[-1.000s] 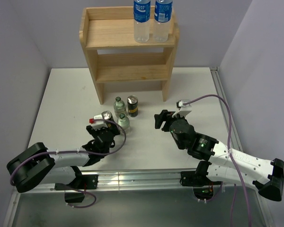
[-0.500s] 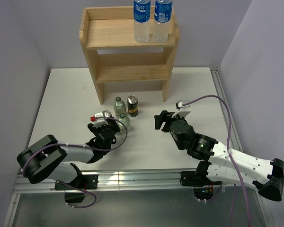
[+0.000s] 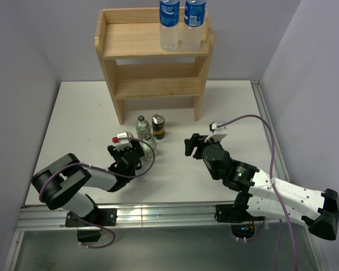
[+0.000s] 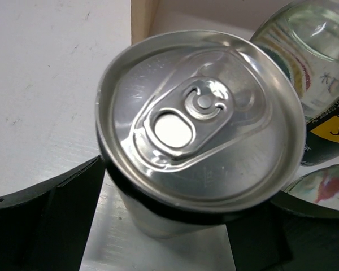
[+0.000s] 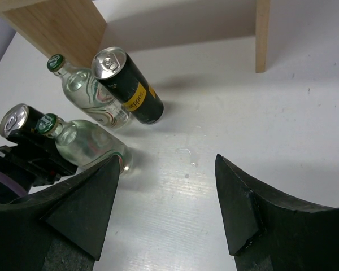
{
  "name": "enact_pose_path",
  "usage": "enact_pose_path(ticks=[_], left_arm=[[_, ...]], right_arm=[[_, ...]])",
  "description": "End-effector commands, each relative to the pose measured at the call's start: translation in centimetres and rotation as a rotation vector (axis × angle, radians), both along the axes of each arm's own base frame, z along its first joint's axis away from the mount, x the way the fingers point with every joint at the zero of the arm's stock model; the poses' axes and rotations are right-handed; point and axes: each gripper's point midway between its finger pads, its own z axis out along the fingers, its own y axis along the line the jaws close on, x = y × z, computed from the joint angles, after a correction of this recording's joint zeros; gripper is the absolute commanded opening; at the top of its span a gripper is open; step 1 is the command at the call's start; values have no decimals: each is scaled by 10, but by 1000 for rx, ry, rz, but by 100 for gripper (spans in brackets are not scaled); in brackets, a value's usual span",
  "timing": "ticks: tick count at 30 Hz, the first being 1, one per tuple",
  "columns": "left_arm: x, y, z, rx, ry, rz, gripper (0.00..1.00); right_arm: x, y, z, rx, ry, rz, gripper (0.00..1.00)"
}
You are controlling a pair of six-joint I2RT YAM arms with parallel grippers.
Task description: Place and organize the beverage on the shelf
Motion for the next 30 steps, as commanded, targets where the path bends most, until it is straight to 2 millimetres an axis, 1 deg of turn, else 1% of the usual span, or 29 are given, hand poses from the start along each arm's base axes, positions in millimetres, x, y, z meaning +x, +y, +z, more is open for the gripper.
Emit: enact_pose_path(ticks=[1,5,9,11,17,20,21,23,24,30], left_arm=[[13,-10,17,-31,-51,15,87],[15,-9,14,-17,-44,23,86],[16,-9,12,-10,-37,41,77],[16,-9,11,-8,-32,45,74],[16,-8,11,-7,-28,53,70],[17,-8,11,-8,-26,54,66],[16,-8,10,-7,-23,54,63],[17,-10,9,-6,-16,44,61],[17,-10,8,-2,-11,43,58],[16,-11,6,-2,-2,41,50]], right_arm=[[3,-1,11,58,-25,-26,75],[3,-4,10,58,-26,-30,76],[3,-6,8,60,-24,-32,75],[4,-7,9,64,-26,-34,76],[3,-11,10,69,-31,-40,76],[3,-13,10,69,-31,-43,76],[3,-13,9,68,-30,-43,76],[3,-14,10,70,-32,-44,76],[3,-14,10,70,-31,-44,76],[3,-13,11,73,-32,-40,76]])
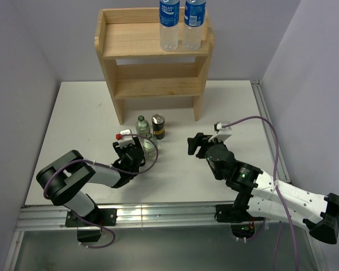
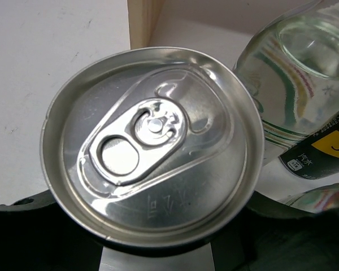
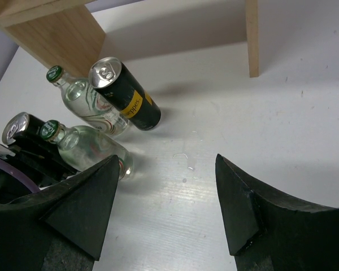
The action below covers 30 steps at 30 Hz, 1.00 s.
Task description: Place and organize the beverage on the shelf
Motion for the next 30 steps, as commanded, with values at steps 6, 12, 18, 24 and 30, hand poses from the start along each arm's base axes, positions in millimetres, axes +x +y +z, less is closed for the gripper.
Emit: enact_pose_path(ticks=[6,12,18,24,30], left_arm=[[4,-1,6,-49,-12,48,0],[0,-2,10,-70,-8,22,0],[-2,-9,46,-81,-17,-18,0],[0,-24,103,-86,-54,-118,0],[5,-36,187,-82,-147,-195,0]], right_arm=[[2,-2,8,43,-21,-17,76],[2,-1,8,39,-21,-15,76],[2,-1,9,45,-25,-13,76],[3,2,6,44,-20,-6,76],[1,1,4,50,-18,-4,76]])
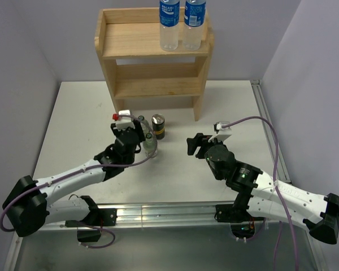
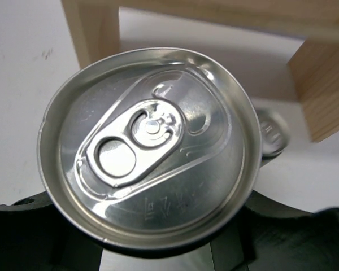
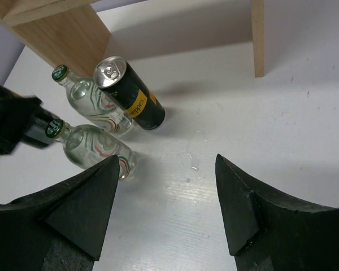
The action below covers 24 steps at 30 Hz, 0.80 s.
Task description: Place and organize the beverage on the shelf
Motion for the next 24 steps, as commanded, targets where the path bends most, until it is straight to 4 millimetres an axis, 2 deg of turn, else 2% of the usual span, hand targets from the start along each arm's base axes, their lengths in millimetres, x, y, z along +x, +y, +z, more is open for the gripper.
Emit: enact_pose_path(ticks=[1,2,4,5,7,8,9,10,12,13,14,15,16,19,21,22,24], left_arm=[[9,-13,84,-28,-134,-54,0],[12,-17,104,-41,-165,-64,0],[20,-19,114,2,-179,-79,0],[25,-22,130,-8,-201,-83,0],[38,-24,133,16,-191,-94,0],[44,-24,145,4,-212,-89,0],[52,-24,143,21,-204,-93,0],[56,-25,155,10,-222,-92,0],[66,-23,160,28,-228,-93,0],[73,-26,155,41,-217,-93,0],[77,-27,165,37,-229,-91,0],[85,-27,160,58,-217,-92,0],[90,-27,170,53,-231,-83,0],[102,-30,176,60,-234,-87,0],[112,-28,173,68,-223,-79,0],[114,-28,181,62,-235,-78,0],[120,-24,183,68,-237,-64,0]], right_arm=[[2,-2,3,39,-15,-19,76],[2,-3,3,39,-15,-21,76],[1,-3,3,40,-15,-19,76],[1,-4,4,41,-16,-23,76],[1,-6,4,43,-17,-26,76],[0,-6,4,43,-17,-26,76],[0,-8,3,43,-18,-30,76],[-1,-9,3,42,-20,-32,76],[-1,-13,1,38,-21,-39,76],[-2,-13,2,39,-22,-40,76],[-2,-14,1,38,-22,-43,76],[-2,-15,0,36,-23,-44,76],[-2,-15,-1,35,-22,-43,76],[-2,-18,-1,37,-23,-49,76],[-3,-18,-3,36,-22,-49,76],[-3,-18,-4,36,-22,-46,76],[-3,-19,-6,31,-19,-49,76]])
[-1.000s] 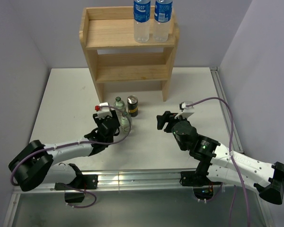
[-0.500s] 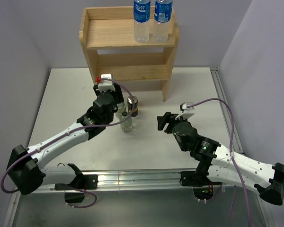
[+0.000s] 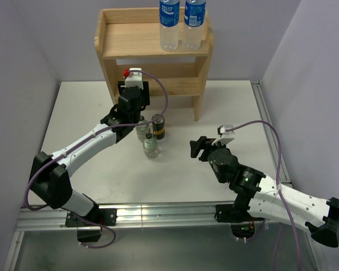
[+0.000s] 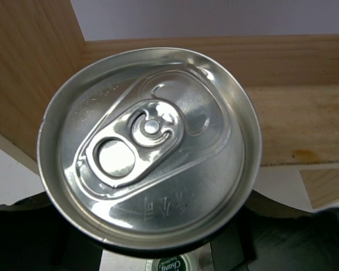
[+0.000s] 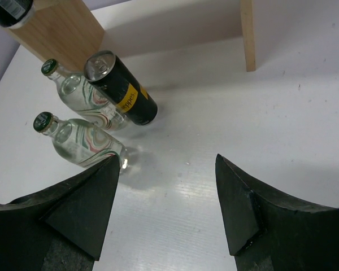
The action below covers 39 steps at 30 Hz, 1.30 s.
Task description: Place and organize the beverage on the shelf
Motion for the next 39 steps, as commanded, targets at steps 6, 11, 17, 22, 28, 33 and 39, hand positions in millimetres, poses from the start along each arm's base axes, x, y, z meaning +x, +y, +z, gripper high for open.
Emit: enact_pose_path(ticks=[6,11,17,22,28,33,39], left_arm=[[22,9,79,-79,-170,20,0],[29,21,85,-75,-197,61,0],[43,36,71,-102,-190,100,0],[56,45,61,-106,-201,133,0],[69,49,54,-143,-198,146,0],[75,52,46,-149,-196,169,0],[81,57,44,-136,-200,206,0]], right_arm=[[4,-8,-1,22,-12,-41,76],[5,-7,-3,16,-10,-41,76],[5,-6,-4,5,-8,-38,76],[5,-8,-6,-3,-6,-40,76],[5,-9,-9,-7,0,-40,76],[6,-7,-12,-11,6,-36,76],[7,-4,-14,-16,10,-32,76]])
